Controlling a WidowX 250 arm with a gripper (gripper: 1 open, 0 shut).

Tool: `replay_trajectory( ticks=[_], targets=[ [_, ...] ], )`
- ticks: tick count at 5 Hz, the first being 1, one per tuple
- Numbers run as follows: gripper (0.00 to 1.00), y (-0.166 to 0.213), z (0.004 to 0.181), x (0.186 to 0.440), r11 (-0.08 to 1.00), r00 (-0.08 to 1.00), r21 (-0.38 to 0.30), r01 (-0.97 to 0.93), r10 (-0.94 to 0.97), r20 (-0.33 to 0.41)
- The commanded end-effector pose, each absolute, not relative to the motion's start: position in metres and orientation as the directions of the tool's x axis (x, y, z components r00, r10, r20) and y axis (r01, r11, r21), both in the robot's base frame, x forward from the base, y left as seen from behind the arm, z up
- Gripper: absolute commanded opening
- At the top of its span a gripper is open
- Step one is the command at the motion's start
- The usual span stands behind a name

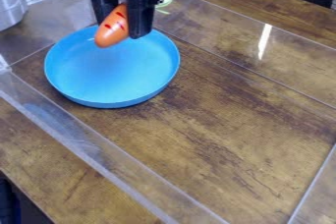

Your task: Remove the carrot from inside the blue tray and put it on the table

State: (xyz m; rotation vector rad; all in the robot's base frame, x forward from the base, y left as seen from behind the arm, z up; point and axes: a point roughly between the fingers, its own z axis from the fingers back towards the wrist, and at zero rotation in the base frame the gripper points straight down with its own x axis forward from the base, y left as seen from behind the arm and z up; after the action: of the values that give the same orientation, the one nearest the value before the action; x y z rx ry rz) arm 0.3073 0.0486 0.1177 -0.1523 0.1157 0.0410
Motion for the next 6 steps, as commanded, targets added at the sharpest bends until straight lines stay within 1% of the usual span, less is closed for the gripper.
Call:
replay_trajectory(
  ticks=[1, 4, 6],
  targets=[
    [0.00, 0.040, 0.136, 0.320, 0.992, 0.998, -0.127, 0.007, -0.014, -0.055],
    [0.00, 0.024, 0.140, 0.340, 0.991, 0.996, -0.112, 0.079, -0.084, -0.041],
    [0.00, -0.002, 0.144, 0.352, 0.982, 0.988, -0.112, 0.151, -0.155, -0.022]
  ],
)
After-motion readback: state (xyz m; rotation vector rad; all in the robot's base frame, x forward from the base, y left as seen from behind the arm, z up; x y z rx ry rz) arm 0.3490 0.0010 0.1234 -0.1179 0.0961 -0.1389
